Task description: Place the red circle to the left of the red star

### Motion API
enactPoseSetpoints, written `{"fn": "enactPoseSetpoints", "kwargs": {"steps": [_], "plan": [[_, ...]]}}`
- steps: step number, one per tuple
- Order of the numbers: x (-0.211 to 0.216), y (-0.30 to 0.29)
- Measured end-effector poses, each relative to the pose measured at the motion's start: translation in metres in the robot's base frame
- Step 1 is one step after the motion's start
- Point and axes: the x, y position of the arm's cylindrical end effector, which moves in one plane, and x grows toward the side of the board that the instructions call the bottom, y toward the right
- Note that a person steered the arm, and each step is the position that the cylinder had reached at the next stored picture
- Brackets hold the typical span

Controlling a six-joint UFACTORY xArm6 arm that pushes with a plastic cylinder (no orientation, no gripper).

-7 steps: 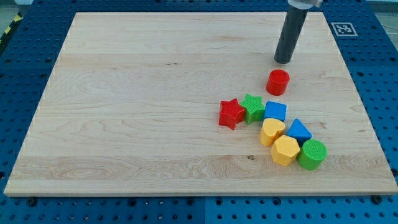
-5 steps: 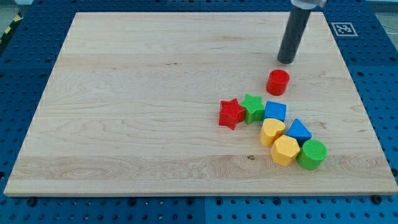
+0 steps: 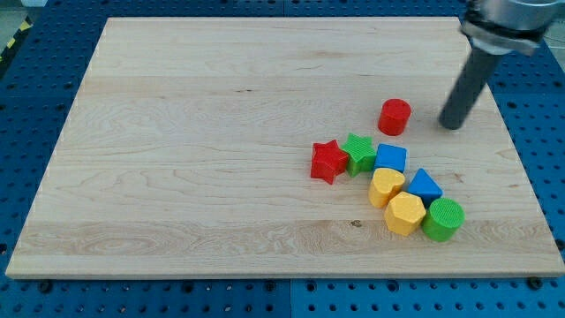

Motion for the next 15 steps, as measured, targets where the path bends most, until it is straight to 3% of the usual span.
{"fn": "enactPoseSetpoints", "kwargs": {"steps": [1, 3, 4, 5, 8, 10, 11, 12, 13, 15], "plan": [[0.007, -0.054], [-0.019, -0.055], [-0.055, -0.061], [-0.03, -0.089], [-0.019, -0.123], [-0.034, -0.123], [-0.026, -0.095], [0.008, -0.096], [0.01, -0.097], [0.01, -0.143]]}}
